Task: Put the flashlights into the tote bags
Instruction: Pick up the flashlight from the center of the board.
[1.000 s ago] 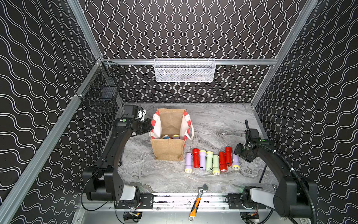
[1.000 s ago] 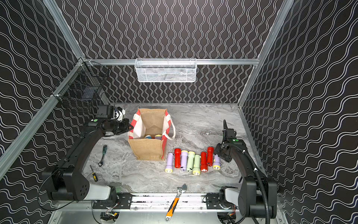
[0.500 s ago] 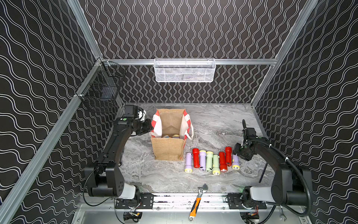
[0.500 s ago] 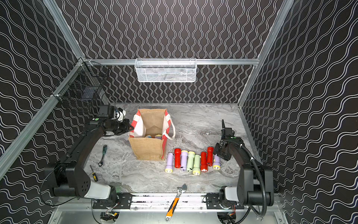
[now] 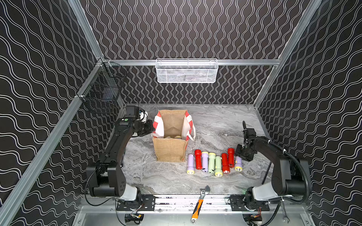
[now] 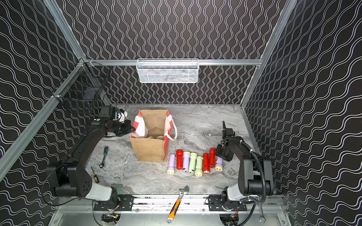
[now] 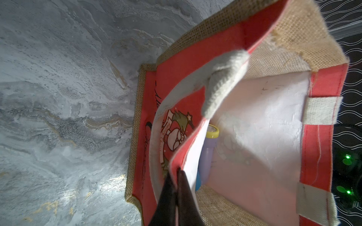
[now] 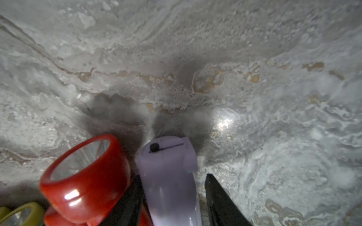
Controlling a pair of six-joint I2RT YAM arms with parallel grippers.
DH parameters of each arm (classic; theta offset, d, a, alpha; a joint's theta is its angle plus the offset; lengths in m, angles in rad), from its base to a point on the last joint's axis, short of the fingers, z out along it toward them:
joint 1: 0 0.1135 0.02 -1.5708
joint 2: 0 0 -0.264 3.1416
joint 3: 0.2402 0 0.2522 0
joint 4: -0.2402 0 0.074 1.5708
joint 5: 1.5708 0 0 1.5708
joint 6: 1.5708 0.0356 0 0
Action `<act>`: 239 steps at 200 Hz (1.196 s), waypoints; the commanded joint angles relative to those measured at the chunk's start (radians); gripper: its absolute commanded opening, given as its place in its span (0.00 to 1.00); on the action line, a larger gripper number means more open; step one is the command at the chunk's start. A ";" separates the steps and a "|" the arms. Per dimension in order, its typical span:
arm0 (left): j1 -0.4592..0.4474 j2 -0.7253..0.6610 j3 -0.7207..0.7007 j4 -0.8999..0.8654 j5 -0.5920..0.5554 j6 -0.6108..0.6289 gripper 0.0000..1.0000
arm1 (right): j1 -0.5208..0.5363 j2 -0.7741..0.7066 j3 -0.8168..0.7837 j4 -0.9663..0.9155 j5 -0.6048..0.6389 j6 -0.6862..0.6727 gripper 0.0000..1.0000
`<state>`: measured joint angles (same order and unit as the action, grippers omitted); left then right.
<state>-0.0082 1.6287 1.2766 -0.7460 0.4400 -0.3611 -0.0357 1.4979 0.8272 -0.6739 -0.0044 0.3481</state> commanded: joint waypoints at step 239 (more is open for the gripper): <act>0.002 -0.018 -0.013 0.053 0.014 0.005 0.00 | 0.296 -0.034 0.621 -0.095 -0.121 0.094 0.31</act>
<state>-0.0071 1.6154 1.2686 -0.7368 0.4526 -0.3611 0.1337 1.4055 1.3014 -0.7849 -0.0811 0.3870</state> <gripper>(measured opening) 0.056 0.380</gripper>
